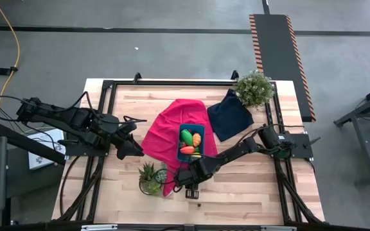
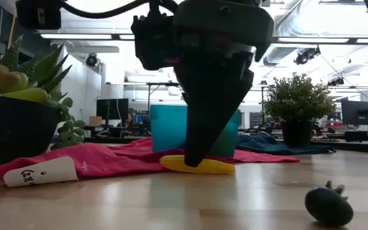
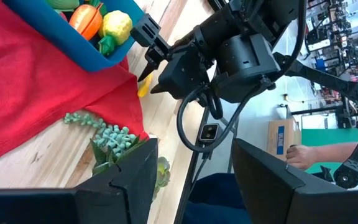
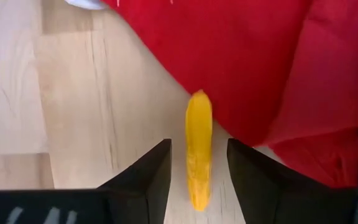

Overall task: Pick and placing Produce into tupperware
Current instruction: Put the corn into the blue bin

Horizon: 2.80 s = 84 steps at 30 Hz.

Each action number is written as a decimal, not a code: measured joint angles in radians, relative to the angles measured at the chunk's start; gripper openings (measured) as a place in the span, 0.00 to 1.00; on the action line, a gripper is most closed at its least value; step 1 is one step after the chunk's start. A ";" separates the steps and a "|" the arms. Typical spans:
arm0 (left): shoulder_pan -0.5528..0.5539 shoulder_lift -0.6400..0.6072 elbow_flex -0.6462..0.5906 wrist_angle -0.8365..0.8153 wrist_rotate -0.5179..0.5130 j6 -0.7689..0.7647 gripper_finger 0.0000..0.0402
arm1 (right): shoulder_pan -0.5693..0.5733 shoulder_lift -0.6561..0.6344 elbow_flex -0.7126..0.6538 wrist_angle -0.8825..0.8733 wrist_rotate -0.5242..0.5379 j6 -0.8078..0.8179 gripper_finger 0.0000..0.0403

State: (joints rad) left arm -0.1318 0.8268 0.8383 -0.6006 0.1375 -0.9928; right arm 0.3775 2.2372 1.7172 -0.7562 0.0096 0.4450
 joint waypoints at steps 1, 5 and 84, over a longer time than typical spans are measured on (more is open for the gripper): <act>0.000 0.000 0.000 0.000 0.000 0.000 0.48 | 0.000 0.000 0.000 0.002 0.001 0.000 0.35; 0.000 0.000 0.000 0.002 0.000 -0.003 0.48 | 0.001 0.000 0.000 -0.003 0.000 0.000 0.31; 0.000 0.000 0.000 -0.074 0.012 0.028 0.48 | -0.351 -0.008 0.545 -0.634 -0.020 -0.341 0.07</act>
State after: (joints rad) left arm -0.1315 0.8268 0.8383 -0.6751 0.1491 -0.9652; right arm 0.0263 2.2288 2.2623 -1.3900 -0.0104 0.1044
